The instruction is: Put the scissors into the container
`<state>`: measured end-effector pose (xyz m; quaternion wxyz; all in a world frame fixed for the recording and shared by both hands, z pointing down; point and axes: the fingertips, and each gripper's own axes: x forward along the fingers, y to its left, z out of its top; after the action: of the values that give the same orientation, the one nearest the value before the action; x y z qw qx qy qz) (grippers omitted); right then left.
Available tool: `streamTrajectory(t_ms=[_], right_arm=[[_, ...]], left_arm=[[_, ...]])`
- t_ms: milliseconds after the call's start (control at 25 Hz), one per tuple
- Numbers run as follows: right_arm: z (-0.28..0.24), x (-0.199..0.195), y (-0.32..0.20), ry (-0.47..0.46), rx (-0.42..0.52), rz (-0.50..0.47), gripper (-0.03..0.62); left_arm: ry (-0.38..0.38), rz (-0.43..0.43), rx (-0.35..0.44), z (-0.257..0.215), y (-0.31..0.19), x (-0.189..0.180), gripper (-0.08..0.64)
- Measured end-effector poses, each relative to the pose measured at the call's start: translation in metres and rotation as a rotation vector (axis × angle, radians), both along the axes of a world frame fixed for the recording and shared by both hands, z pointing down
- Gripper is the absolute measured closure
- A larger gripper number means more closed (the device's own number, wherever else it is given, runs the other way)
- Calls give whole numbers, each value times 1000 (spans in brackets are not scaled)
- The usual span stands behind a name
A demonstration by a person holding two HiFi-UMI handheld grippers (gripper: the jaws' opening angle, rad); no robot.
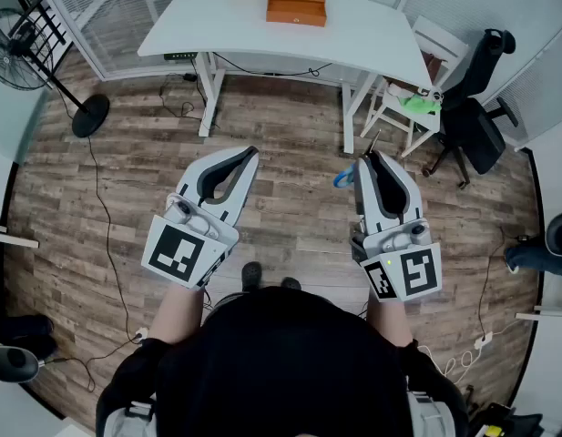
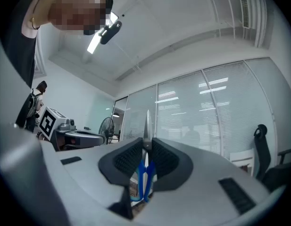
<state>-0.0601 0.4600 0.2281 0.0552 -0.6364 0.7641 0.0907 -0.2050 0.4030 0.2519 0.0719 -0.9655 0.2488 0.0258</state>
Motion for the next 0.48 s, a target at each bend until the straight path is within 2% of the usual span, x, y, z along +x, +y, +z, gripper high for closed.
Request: streamTrajectory(t_ms=[480], right_arm=[[-2, -3, -6, 1, 5, 7, 526]], left_arm=[[3, 3, 2, -2, -7, -5, 548]])
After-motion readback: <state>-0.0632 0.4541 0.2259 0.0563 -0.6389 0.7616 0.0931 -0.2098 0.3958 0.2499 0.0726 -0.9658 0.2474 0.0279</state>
